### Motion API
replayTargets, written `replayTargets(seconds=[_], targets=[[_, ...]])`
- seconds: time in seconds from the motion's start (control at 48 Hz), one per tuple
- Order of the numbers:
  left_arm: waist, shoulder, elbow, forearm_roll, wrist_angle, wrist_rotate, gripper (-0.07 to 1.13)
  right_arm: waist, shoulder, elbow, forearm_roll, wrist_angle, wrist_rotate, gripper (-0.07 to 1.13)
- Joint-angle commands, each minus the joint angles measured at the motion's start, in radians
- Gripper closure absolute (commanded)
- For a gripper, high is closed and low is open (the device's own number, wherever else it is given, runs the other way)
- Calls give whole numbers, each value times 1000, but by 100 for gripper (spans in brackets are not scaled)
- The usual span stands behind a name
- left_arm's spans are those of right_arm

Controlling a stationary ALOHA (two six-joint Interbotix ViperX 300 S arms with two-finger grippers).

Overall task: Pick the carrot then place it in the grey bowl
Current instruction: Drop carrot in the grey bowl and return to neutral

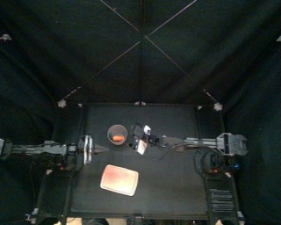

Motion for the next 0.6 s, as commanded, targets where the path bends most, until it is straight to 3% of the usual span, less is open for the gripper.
replayTargets(seconds=[0.021,0.396,0.604], targets=[[5,2,-14,0,-5,0,109,28,-179,150,-20,-106,8,8],[6,-5,-11,2,-6,2,109,133,-630,600,-37,-425,-2,8],[8,-9,-11,0,-5,0,109,147,-811,732,-35,-431,5,8]])
